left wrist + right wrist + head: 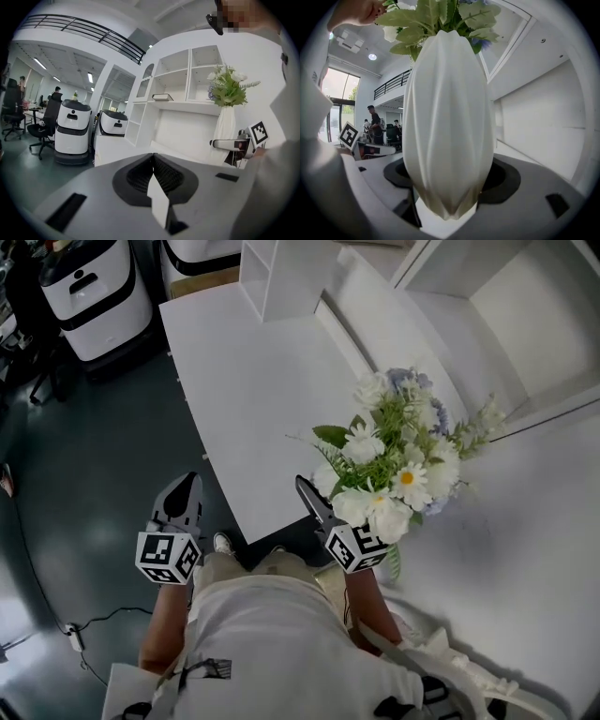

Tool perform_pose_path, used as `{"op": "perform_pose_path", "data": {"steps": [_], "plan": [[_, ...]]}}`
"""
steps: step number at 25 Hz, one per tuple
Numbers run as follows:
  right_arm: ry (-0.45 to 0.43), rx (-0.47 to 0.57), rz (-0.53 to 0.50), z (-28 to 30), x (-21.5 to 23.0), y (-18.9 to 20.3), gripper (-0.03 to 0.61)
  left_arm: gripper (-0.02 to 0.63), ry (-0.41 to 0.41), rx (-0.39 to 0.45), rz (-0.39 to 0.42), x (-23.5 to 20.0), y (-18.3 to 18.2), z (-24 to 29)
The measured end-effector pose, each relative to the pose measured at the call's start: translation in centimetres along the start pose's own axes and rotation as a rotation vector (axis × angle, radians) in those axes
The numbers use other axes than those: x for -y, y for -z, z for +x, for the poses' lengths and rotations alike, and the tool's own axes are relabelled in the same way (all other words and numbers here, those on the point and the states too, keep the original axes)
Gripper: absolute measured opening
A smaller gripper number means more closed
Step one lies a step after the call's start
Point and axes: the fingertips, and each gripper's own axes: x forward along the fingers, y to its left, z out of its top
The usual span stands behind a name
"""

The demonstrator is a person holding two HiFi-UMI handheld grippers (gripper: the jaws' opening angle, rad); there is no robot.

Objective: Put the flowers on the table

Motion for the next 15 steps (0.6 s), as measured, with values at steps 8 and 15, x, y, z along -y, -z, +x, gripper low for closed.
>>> {"op": "perform_pose_path", "data": {"steps": [8, 15], "plan": [[0.031, -0.073, -0.063, -2.1, 0.9, -0.9, 0.382, 0.015, -0.02, -0.039, -0.055, 2.9, 1.1, -3.0], [0.014, -0.074, -0.036, -2.1, -0.6, -1.1, 0.382, 0.014, -0.05, -0.089, -0.06, 3.6, 0.1, -6.5]]}}
